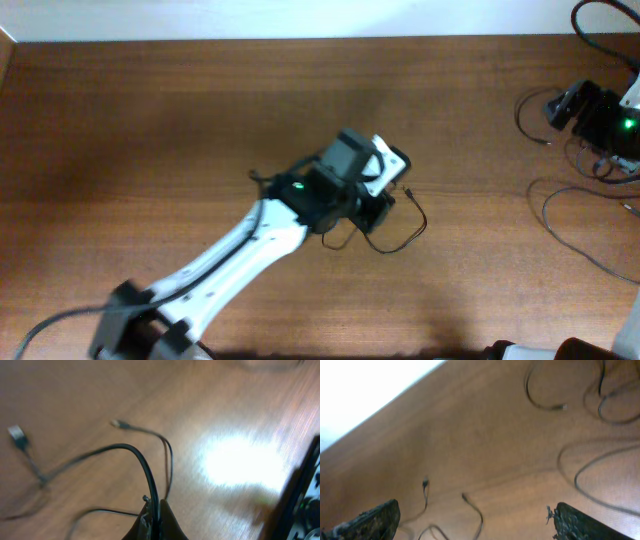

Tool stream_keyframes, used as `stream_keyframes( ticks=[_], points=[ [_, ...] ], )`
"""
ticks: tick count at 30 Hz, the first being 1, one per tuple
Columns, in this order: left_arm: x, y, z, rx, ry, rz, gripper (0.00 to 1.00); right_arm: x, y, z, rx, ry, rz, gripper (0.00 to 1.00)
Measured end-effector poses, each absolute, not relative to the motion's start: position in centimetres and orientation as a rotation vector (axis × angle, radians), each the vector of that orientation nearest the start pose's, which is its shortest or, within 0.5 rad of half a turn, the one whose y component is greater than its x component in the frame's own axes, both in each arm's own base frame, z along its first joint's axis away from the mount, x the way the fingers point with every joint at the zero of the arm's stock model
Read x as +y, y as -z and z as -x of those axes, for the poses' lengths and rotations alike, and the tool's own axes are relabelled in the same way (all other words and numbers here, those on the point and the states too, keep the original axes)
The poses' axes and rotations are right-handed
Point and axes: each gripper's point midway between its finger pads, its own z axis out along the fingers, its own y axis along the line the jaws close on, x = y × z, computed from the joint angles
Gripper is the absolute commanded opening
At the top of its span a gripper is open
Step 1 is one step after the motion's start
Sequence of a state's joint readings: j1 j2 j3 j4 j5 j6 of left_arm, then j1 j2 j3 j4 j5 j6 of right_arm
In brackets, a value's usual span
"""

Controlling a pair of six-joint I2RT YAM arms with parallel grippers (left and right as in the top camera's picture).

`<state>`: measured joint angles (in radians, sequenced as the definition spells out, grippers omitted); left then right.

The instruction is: Untangle cables

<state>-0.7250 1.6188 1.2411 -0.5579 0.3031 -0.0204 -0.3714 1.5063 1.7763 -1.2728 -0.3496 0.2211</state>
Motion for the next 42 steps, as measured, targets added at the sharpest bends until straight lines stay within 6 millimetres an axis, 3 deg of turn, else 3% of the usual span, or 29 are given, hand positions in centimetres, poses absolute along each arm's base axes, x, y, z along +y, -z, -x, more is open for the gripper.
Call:
stream_keyframes(
  ticks=[3,4,6,7,9,11,12,13,15,18,19,20,21,24,25,28,29,31,32,34,35,36,37,38,40,42],
  points=[
    [-33.1,-7.0,-27.1,2.54,0.562,-1.098,0.0,-7.1,-29.9,-34.4,2.47,-0.394,-0.622,0.99],
    [-33.3,-5.2,-26.7,2.574,0.54,-1.123,0.01,-7.1,-29.9,-34.4,2.472,-0.395,-0.622,0.99],
    [-33.9,-2.4,-24.8,2.622,0.51,-1.201,0.15,-7.1,-29.6,-34.5,2.479,-0.397,-0.628,0.99],
    [-34.5,-2.5,-24.4,2.604,0.518,-1.218,0.33,-7.1,-29.4,-34.6,2.485,-0.399,-0.63,0.98],
    [-36.3,-3.0,-24.1,2.534,0.548,-1.237,0.59,-7.2,-28.5,-34.6,2.517,-0.409,-0.648,0.99],
    [-37.7,-3.4,-24.0,2.469,0.538,-1.249,0.72,-7.2,-28.2,-34.6,2.526,-0.411,-0.653,0.99],
    [-37.7,-3.3,-24.2,2.459,0.503,-1.246,0.74,-7.1,-28.2,-34.6,2.528,-0.412,-0.654,0.99],
    [-37.6,-3.4,-24.6,2.453,0.475,-1.232,0.72,-7.1,-28.2,-34.5,2.53,-0.412,-0.654,0.99],
    [-37.7,-3.1,-25.2,2.44,0.442,-1.215,0.58,-7.1,-28.1,-34.5,2.534,-0.413,-0.656,0.99],
    [-37.9,-0.7,-25.7,2.454,0.417,-1.216,0.54,-7.1,-28.1,-34.4,2.535,-0.413,-0.657,0.99],
    [-38.1,-0.7,-25.8,2.448,0.42,-1.214,0.29,-7.1,-28.1,-34.4,2.535,-0.414,-0.658,0.99],
    [-38.3,-0.6,-25.9,2.439,0.424,-1.213,0.11,-7.1,-28.1,-34.4,2.535,-0.414,-0.658,0.99],
    [-38.4,-0.7,-25.9,2.438,0.428,-1.209,0.0,-7.1,-28.1,-34.4,2.535,-0.414,-0.658,0.98],
    [-38.7,-0.4,-26.4,2.41,0.393,-1.196,0.0,-7.1,-28.1,-34.4,2.536,-0.414,-0.658,0.99],
    [-38.0,-0.4,-27.5,2.406,0.296,-1.137,0.0,-7.0,-28.0,-34.3,2.541,-0.415,-0.661,0.99],
    [-33.7,-2.0,-35.2,2.345,0.033,-0.766,0.0,-6.9,-27.7,-33.9,2.559,-0.421,-0.671,0.99],
    [-31.7,-3.0,-38.5,2.318,0.015,-0.613,0.0,-6.8,-27.2,-33.8,2.571,-0.425,-0.678,0.99],
    [-25.0,-4.8,-45.6,2.288,0.058,-0.225,0.0,-6.7,-24.9,-33.4,2.622,-0.441,-0.706,0.99],
    [-24.1,-5.3,-47.0,2.264,0.124,-0.166,0.0,-6.6,-24.3,-33.3,2.632,-0.444,-0.712,0.99],
    [-27.4,-9.5,-49.7,2.079,0.484,-0.16,0.0,-6.4,-21.6,-32.6,2.686,-0.459,-0.743,0.99],
    [-29.9,-11.5,-49.3,2.012,0.634,-0.195,0.06,-6.3,-20.7,-32.5,2.702,-0.465,-0.752,0.99],
    [-31.9,-12.2,-48.4,1.993,0.721,-0.236,0.36,-6.3,-20.0,-32.4,2.711,-0.468,-0.759,0.99],
    [-34.4,-12.0,-46.4,2.009,0.794,-0.291,0.81,-6.2,-19.2,-32.1,2.73,-0.473,-0.769,0.99],
    [-36.0,-11.3,-44.8,2.044,0.814,-0.328,0.99,-6.1,-18.8,-31.9,2.739,-0.476,-0.774,0.99],
    [-36.3,-8.9,-43.2,2.154,0.726,-0.333,0.99,-6.1,-18.8,-31.9,2.74,-0.477,-0.775,0.99],
    [-33.7,-5.6,-42.5,2.31,0.574,-0.297,0.99,-5.8,-18.6,-31.2,2.765,-0.485,-0.79,0.99]
  ],
)
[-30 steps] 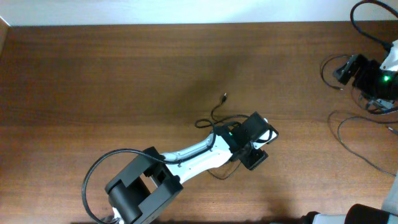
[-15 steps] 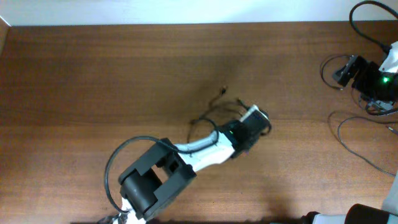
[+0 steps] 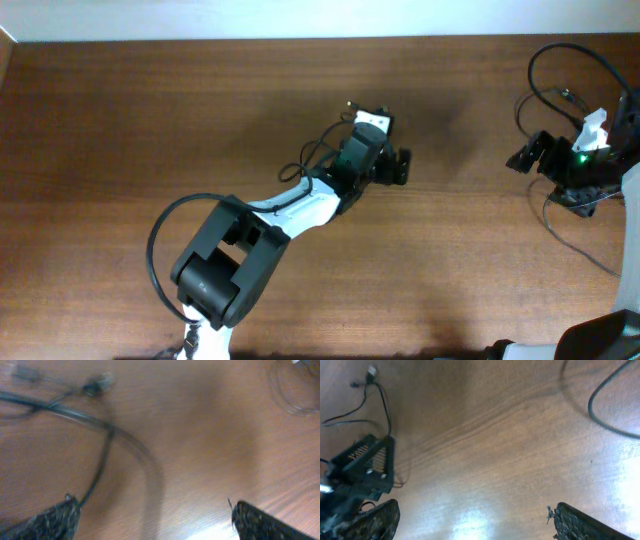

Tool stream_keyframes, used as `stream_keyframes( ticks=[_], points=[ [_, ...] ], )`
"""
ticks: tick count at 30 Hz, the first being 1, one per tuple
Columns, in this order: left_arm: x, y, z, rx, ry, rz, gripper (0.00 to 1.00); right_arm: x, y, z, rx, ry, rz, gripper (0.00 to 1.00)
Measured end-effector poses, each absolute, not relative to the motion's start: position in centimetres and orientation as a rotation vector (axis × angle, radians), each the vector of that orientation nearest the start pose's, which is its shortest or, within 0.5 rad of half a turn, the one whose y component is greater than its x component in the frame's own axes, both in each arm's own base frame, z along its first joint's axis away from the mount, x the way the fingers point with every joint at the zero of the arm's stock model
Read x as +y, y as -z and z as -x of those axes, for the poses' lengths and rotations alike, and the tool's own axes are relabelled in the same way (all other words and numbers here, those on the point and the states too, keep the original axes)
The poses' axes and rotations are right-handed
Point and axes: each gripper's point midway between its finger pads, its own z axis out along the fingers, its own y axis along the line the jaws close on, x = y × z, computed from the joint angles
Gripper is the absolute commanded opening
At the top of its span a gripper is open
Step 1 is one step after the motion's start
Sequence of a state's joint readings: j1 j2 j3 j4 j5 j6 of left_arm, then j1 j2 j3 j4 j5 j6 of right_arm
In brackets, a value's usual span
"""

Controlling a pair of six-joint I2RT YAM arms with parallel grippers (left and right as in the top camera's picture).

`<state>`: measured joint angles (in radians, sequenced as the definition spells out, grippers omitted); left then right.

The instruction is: Untangle cables

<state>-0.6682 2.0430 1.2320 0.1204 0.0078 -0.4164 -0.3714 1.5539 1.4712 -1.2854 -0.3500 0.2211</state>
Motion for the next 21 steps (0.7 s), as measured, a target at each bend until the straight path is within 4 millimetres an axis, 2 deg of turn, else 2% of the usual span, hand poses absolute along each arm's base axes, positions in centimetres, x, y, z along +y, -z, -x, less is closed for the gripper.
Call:
stream_keyframes(
  ticks=[2,4,6,7,8,9,10,11,12,13,14,15,16,17,21],
  points=[
    [-30.3,-2.0,-40.6,2.495,0.425,-0.281,0.99,-5.8,-18.5,-31.0,2.773,-0.488,-0.795,0.99],
    [-28.6,-1.4,-39.5,2.569,0.344,-0.304,0.99,-5.7,-18.5,-31.0,2.774,-0.489,-0.796,0.99],
    [-27.2,-2.0,-38.3,2.604,0.261,-0.374,0.99,-5.8,-18.5,-31.0,2.774,-0.488,-0.795,0.99],
    [-26.3,-3.7,-38.2,2.586,0.218,-0.381,0.99,-5.7,-18.5,-31.0,2.775,-0.488,-0.796,0.99],
    [-24.4,-7.2,-38.0,2.548,0.145,-0.358,0.99,-5.7,-18.5,-31.0,2.777,-0.489,-0.795,0.99],
    [-21.8,-11.6,-37.6,2.496,0.074,-0.307,0.99,-5.5,-18.4,-31.0,2.781,-0.489,-0.785,0.99],
    [-20.4,-14.1,-37.2,2.459,0.041,-0.278,0.99,-4.7,-18.5,-31.5,2.78,-0.489,-0.74,0.99],
    [-18.1,-17.3,-36.0,2.42,-0.019,-0.241,0.99,-3.1,-18.5,-32.6,2.779,-0.489,-0.643,0.99],
    [-16.4,-21.3,-35.1,2.333,-0.029,-0.191,0.99,-1.2,-18.5,-33.9,2.76,-0.499,-0.534,0.99],
    [-14.8,-23.8,-34.1,2.286,-0.055,-0.155,0.99,1.2,-18.2,-35.2,2.738,-0.51,-0.411,0.98],
    [-13.2,-26.0,-32.9,2.242,-0.078,-0.121,0.99,2.5,-17.7,-35.9,2.72,-0.516,-0.341,0.99],
    [-12.3,-26.8,-32.2,2.228,-0.093,-0.109,0.99,4.0,-17.3,-37.0,2.676,-0.52,-0.263,0.99],
    [-11.5,-27.0,-31.4,2.236,-0.119,-0.107,0.99,6.2,-16.7,-38.5,2.62,-0.528,-0.16,0.99],
    [-10.9,-27.2,-30.8,2.239,-0.133,-0.107,0.99,8.3,-15.8,-39.2,2.597,-0.53,-0.08,0.98],
    [-10.5,-27.2,-30.4,2.246,-0.147,-0.108,0.99,13.8,-12.0,-41.5,2.572,-0.423,0.105,0.98]
  ],
)
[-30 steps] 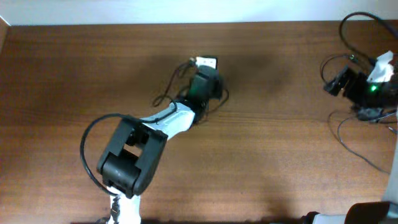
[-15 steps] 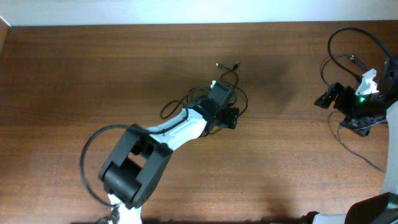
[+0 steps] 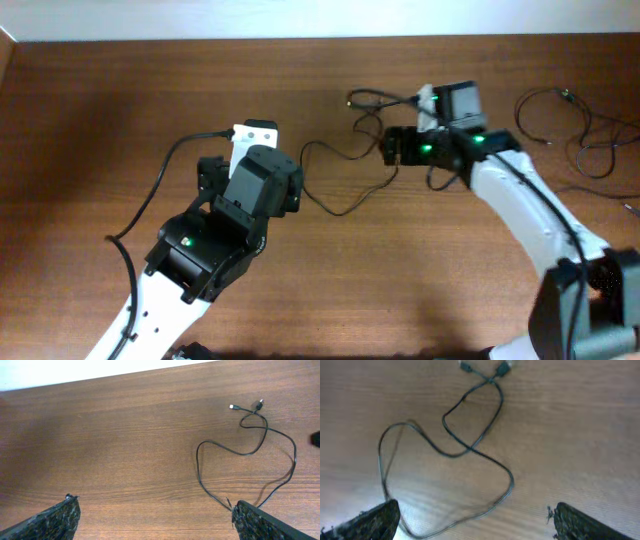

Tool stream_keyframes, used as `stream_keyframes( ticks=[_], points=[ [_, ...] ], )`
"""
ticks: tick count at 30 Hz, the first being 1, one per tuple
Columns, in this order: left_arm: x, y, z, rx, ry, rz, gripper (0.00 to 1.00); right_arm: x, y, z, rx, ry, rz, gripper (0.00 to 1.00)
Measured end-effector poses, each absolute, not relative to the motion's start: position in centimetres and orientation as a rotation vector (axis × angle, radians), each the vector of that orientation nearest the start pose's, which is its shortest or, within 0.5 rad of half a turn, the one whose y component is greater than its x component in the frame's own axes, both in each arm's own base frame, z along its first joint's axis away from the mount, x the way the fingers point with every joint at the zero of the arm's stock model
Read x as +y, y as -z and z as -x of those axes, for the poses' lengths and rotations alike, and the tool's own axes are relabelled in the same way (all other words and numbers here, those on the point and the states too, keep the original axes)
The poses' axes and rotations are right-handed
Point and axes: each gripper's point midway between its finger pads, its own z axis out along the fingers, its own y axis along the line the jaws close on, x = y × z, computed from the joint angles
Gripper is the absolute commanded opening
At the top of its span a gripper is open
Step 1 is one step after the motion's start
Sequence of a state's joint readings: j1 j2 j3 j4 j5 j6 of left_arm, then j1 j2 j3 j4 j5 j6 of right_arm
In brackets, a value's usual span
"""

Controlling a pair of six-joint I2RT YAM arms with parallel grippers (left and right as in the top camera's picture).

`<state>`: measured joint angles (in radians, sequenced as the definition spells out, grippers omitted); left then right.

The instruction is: Untangle cables

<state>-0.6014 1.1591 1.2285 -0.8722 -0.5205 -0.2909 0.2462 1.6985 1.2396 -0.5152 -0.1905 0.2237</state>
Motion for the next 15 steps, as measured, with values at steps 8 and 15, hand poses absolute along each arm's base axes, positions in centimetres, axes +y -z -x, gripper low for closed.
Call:
stream_keyframes(
  ticks=[8,15],
  points=[
    [-6.1,-29.3,-25.3,2.256,-0.084,-0.05,0.99,14.7,-9.2,-44.0,2.522,-0.252,0.206,0.98],
    [-6.1,-29.0,-25.0,2.271,-0.085,-0.057,0.99,15.5,-6.8,-45.5,2.503,-0.236,0.217,0.98]
  ],
)
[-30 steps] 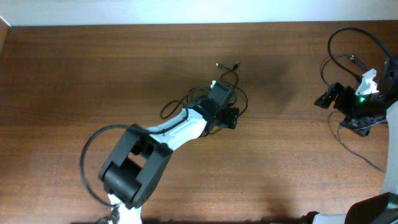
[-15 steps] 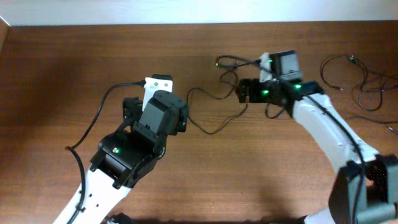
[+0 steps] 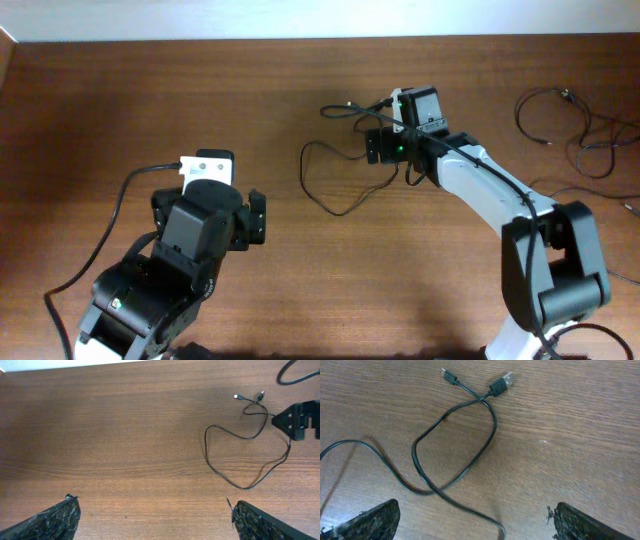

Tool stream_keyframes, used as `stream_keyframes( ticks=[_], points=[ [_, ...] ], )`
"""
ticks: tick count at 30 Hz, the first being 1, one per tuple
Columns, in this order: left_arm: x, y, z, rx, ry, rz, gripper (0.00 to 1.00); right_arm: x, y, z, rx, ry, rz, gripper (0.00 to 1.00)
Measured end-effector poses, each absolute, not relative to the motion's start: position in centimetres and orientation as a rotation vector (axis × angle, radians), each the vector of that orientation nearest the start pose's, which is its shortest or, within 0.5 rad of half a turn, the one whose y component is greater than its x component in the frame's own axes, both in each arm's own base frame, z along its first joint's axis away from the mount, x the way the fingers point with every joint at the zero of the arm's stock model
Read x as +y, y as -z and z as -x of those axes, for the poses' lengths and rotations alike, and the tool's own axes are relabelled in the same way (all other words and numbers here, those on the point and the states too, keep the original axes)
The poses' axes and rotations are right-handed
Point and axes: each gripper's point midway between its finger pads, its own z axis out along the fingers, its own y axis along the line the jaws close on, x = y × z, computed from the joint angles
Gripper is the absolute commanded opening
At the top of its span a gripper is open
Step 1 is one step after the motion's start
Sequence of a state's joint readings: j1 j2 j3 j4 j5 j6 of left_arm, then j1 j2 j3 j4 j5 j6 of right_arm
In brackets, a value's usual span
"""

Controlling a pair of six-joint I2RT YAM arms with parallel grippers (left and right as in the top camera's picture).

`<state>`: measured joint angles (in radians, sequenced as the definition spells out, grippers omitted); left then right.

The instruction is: Untangle cables

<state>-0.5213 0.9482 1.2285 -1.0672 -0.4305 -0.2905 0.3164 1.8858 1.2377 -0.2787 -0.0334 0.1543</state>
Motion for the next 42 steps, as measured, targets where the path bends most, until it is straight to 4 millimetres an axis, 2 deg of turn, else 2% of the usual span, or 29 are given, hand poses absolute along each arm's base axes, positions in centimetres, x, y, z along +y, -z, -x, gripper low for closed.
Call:
stream_keyframes(
  ticks=[5,7,9,10,12,15,18,20,22,24,25,26,28,29,30,31,32,33,36,38,40,42],
  points=[
    [-6.1,-29.0,-25.0,2.273,-0.085,-0.059,0.99,16.9,-3.9,-46.3,2.503,-0.24,0.245,1.0],
    [-6.1,-29.0,-25.0,2.273,-0.085,-0.059,0.99,17.1,-2.7,-46.8,2.499,-0.234,0.24,0.89],
    [-6.1,-29.0,-25.0,2.273,-0.085,-0.059,0.99,16.6,-0.8,-47.9,2.486,-0.204,0.152,0.81],
    [-6.1,-29.0,-25.0,2.274,-0.085,-0.059,0.99,16.7,-0.9,-48.4,2.467,-0.207,0.128,0.76],
    [-6.1,-29.0,-25.0,2.274,-0.085,-0.059,0.99,16.5,-0.6,-48.9,2.45,-0.19,0.101,0.55],
    [-6.1,-29.0,-25.0,2.273,-0.085,-0.059,0.99,16.0,-0.3,-49.4,2.443,-0.154,0.074,0.07],
    [-6.1,-29.0,-25.0,2.273,-0.085,-0.059,0.99,14.2,-0.1,-50.2,2.419,-0.021,0.011,0.04],
    [-6.1,-29.0,-25.0,2.273,-0.085,-0.059,0.99,11.3,-0.4,-51.3,2.356,0.141,-0.065,0.04],
    [-6.1,-29.0,-25.0,2.273,-0.085,-0.059,0.99,8.0,-0.5,-52.5,2.312,0.216,-0.102,0.04],
    [-6.1,-29.0,-25.0,2.273,-0.085,-0.059,0.99,2.0,-1.0,-54.2,2.254,0.304,-0.162,0.04],
    [-6.1,-29.0,-25.0,2.273,-0.085,-0.059,0.99,-0.2,-1.2,-54.7,2.235,0.33,-0.163,0.04],
    [-6.1,-29.0,-25.0,2.274,-0.086,-0.059,0.99,-3.7,-1.7,-55.3,2.207,0.367,-0.135,0.04],
    [-6.1,-29.0,-25.0,2.274,-0.085,-0.059,0.99,-7.6,-2.9,-56.3,2.157,0.354,-0.021,0.04],
    [-6.1,-29.0,-25.0,2.274,-0.085,-0.059,0.99,-8.0,-2.8,-56.4,2.159,0.336,0.008,0.04],
    [-6.1,-29.0,-25.0,2.273,-0.085,-0.059,0.99,-8.1,-2.5,-56.3,2.168,0.301,0.043,0.11],
    [-6.1,-29.0,-25.0,2.274,-0.085,-0.059,0.99,-7.9,-2.4,-56.4,2.167,0.253,0.081,0.38],
    [-6.1,-29.0,-25.0,2.274,-0.085,-0.059,0.99,-7.5,-2.5,-56.5,2.162,0.225,0.108,0.73],
    [-6.1,-29.0,-25.0,2.274,-0.085,-0.059,0.99,-7.1,-2.5,-56.6,2.156,0.204,0.126,0.99],
    [-6.1,-29.0,-25.0,2.274,-0.085,-0.059,0.99,-6.3,-2.3,-56.5,2.2,0.159,0.168,0.98],
    [-6.1,-29.0,-25.0,2.274,-0.086,-0.059,0.99,-6.2,-4.0,-55.8,2.232,0.149,0.172,0.98],
    [-6.1,-29.0,-25.0,2.274,-0.086,-0.059,0.99,-6.0,-8.5,-54.8,2.221,0.15,0.172,0.99],
    [-6.1,-29.0,-25.0,2.275,-0.082,-0.06,0.99,-5.8,-16.7,-53.1,2.137,0.164,0.171,0.99]
  ],
)
